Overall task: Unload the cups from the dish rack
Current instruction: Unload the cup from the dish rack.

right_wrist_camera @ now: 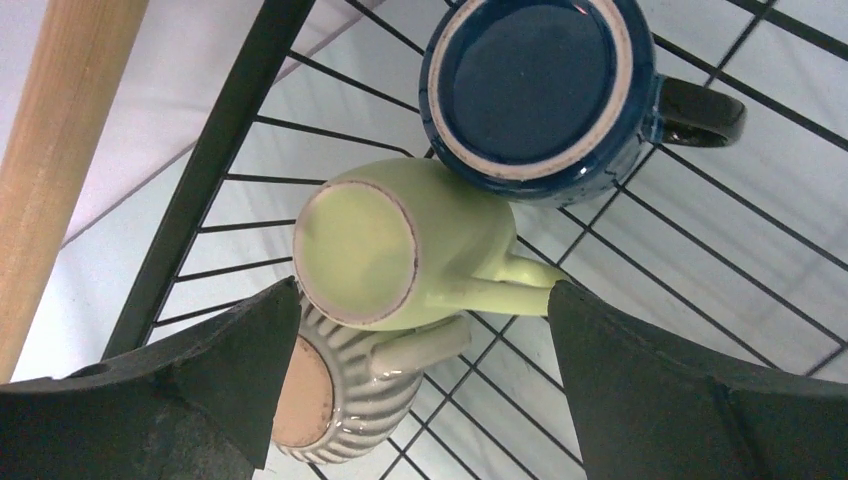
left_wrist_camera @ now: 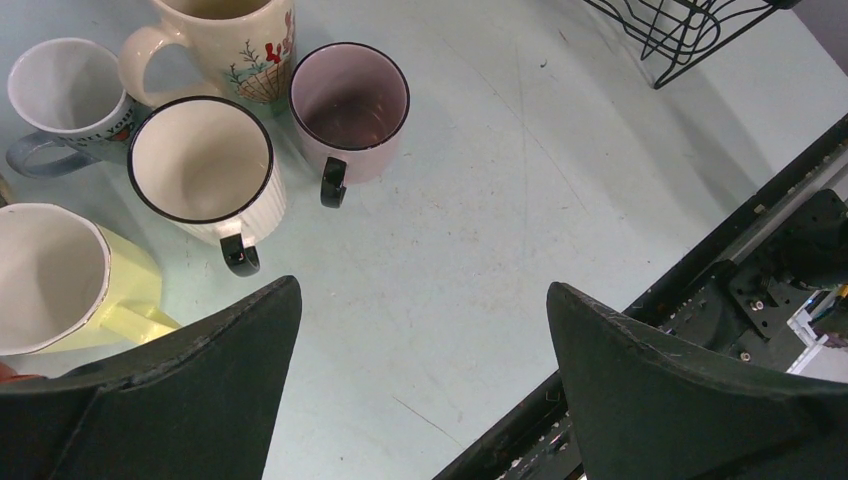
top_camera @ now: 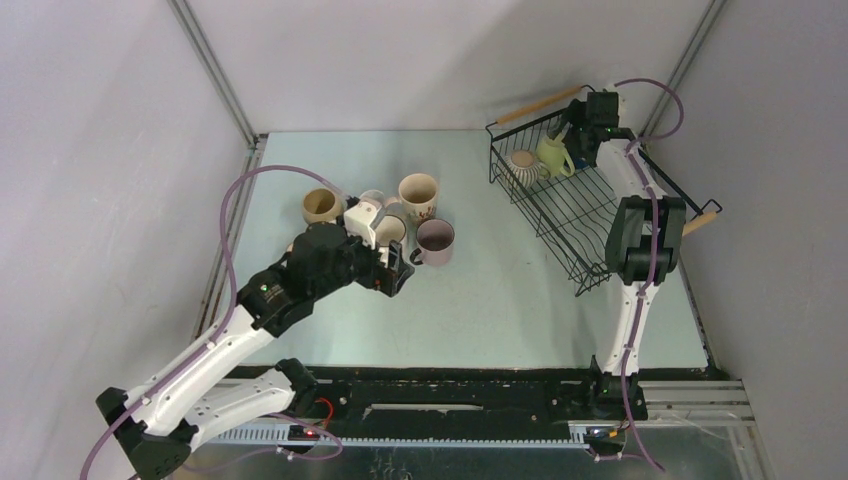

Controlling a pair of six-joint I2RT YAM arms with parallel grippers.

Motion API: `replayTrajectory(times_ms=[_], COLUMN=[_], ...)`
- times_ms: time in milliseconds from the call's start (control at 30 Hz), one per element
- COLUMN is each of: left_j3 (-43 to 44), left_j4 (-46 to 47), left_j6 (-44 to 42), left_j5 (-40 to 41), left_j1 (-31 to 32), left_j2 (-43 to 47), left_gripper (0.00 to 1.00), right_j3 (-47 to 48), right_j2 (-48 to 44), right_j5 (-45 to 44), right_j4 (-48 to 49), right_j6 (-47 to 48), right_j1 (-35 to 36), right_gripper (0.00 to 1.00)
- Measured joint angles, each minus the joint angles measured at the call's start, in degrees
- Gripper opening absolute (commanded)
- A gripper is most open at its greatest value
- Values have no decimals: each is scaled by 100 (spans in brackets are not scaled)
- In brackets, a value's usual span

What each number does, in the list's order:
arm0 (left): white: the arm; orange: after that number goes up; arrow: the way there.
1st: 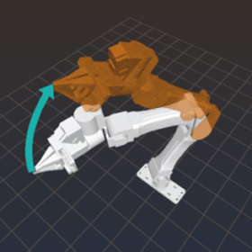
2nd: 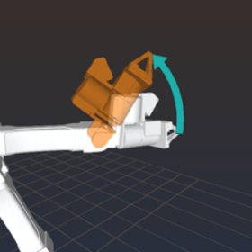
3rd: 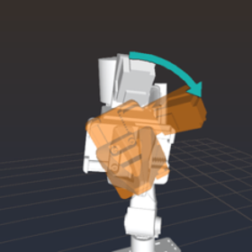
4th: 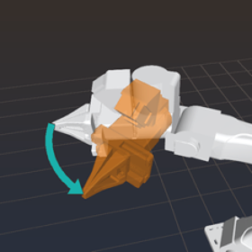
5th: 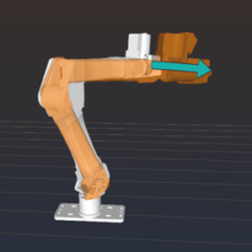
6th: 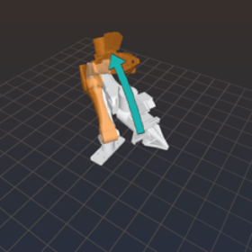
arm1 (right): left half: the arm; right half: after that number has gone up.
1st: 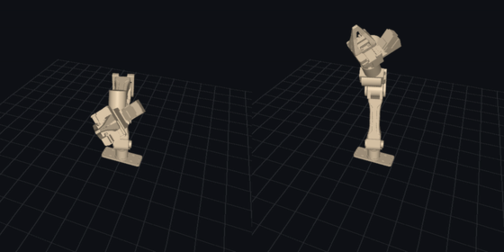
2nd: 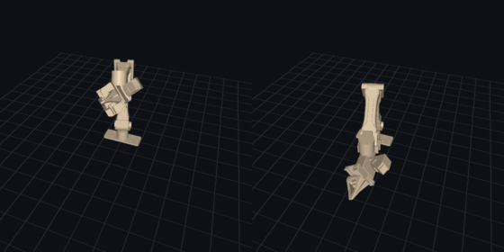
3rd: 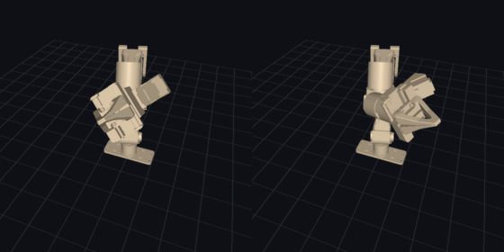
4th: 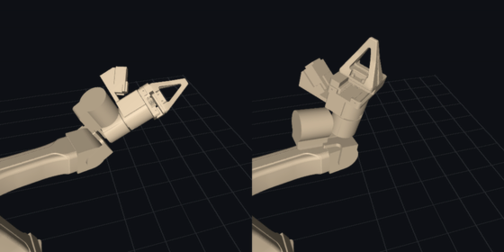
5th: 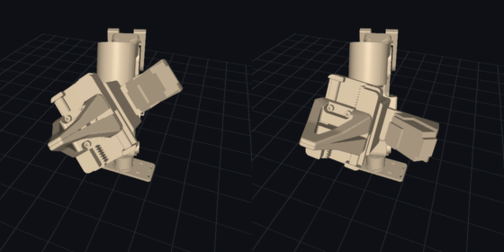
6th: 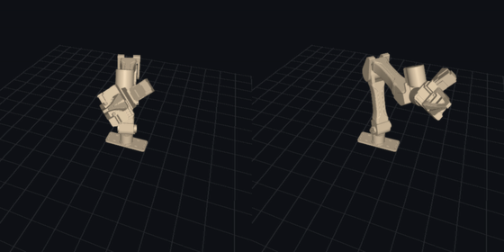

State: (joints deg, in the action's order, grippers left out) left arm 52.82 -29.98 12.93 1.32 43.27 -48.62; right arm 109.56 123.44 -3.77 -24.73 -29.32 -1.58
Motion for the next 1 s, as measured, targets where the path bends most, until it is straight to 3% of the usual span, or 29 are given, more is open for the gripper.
replayTrajectory(times_ms=[467,1000], left_j3=[0,0], left_j4=[68,116], left_j6=[-2,-2], left_j5=[-26,-125], left_j1=[0,0], left_j2=[-170,-271], left_gripper=[100,100], right_j3=[-835,-1464], right_j2=[74,-197], right_j5=[1034,1226], right_j4=[1360,1902], right_j6=[66,107], right_j1=[-210,-52], right_gripper=[100,100])
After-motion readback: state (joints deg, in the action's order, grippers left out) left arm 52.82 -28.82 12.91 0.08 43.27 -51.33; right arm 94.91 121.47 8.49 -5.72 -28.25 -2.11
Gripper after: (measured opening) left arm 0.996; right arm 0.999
